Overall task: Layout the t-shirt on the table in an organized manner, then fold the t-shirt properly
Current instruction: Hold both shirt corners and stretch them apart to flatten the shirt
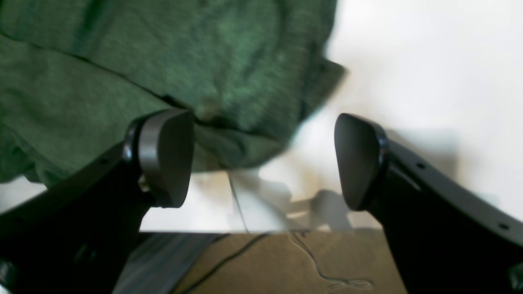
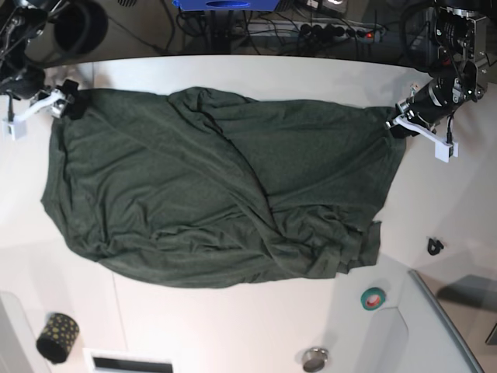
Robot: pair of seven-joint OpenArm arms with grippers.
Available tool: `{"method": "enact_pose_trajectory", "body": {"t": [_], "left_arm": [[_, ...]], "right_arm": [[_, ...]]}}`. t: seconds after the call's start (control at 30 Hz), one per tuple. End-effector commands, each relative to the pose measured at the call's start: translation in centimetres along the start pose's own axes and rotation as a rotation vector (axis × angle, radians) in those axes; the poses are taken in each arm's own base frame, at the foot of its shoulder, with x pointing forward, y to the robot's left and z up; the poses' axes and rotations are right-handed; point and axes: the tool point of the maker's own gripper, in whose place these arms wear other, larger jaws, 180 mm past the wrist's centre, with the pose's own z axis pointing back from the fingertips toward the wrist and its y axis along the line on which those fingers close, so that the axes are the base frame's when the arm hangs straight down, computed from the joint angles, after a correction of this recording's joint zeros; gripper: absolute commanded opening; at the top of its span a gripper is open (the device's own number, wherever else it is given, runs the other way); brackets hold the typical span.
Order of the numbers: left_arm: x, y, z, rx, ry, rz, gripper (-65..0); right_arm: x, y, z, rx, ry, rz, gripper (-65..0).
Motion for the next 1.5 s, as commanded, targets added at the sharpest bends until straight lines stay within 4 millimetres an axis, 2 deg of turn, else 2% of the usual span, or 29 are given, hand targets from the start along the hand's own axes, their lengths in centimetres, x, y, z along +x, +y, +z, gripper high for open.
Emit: {"method": "enact_pose_trajectory", "body": {"t": [0.0, 0.17, 0.23, 0.37, 0.4, 0.5, 0.57, 0.77, 0.83, 0.97, 1.1, 1.2, 1.3, 1.47], "left_arm": [[1.5, 0.1, 0.4, -0.002, -0.038, -0.009, -65.0], [1.5, 0.2, 0.5, -0.001, -0.038, -0.010, -65.0], [1.5, 0.2, 0.5, -0.001, -0.038, -0.010, -65.0], [1.5, 0.2, 0.5, -0.001, -0.038, -0.010, -65.0], [1.5, 0.2, 0.5, -0.001, -0.038, -0.010, -65.0], [1.5, 0.2, 0.5, -0.001, -0.038, -0.010, -65.0], [1.5, 0.2, 0.5, -0.001, -0.038, -0.010, -65.0], [2.0, -0.2, 0.6, -0.010, -0.048, -0.015, -65.0], [2.4, -0.3, 0.5, -0.012, -0.055, -0.013, -65.0], [2.7, 0.2, 0.3, 0.038, 0.019, 0.074, -65.0], [4.2, -1.0, -0.1, 0.005, 0.028, 0.163, -65.0], [4.1, -1.7, -1.1, -0.015, 0.094, 0.219, -65.0], [2.9, -1.0, -2.3, 0.017, 0.152, 0.326, -65.0], [1.6, 0.2, -2.2, 0.065, 0.178, 0.381, -65.0]], "right_arm": [[1.0, 0.0, 0.0, 0.011, -0.028, 0.005, -14.9], [0.3, 0.2, -1.0, 0.034, 0.001, -0.025, -16.4], [0.1, 0.2, -1.1, 0.035, 0.007, -0.026, -25.4], [0.7, 0.6, -1.4, 0.046, 0.025, 0.025, -52.8], [0.7, 0.6, -1.5, 0.046, 0.029, 0.022, -56.4], [1.1, 0.7, -1.6, 0.049, 0.023, 0.025, -57.8], [1.1, 0.7, -1.6, 0.047, 0.022, 0.021, -63.9], [1.5, 0.6, -1.4, 0.041, 0.015, 0.027, -64.4], [1.7, -0.2, -1.1, 0.014, 0.025, 0.014, -64.5], [2.2, -0.5, -1.1, -0.005, 0.039, -0.012, -64.4], [3.1, -0.1, -1.3, 0.000, 0.024, -0.008, -64.4], [3.3, -0.1, -1.4, -0.004, 0.024, -0.024, -64.5], [3.4, -0.7, -1.4, -0.038, 0.021, -0.080, -64.4], [3.3, -0.8, -1.4, -0.042, 0.021, -0.087, -64.4]]}}
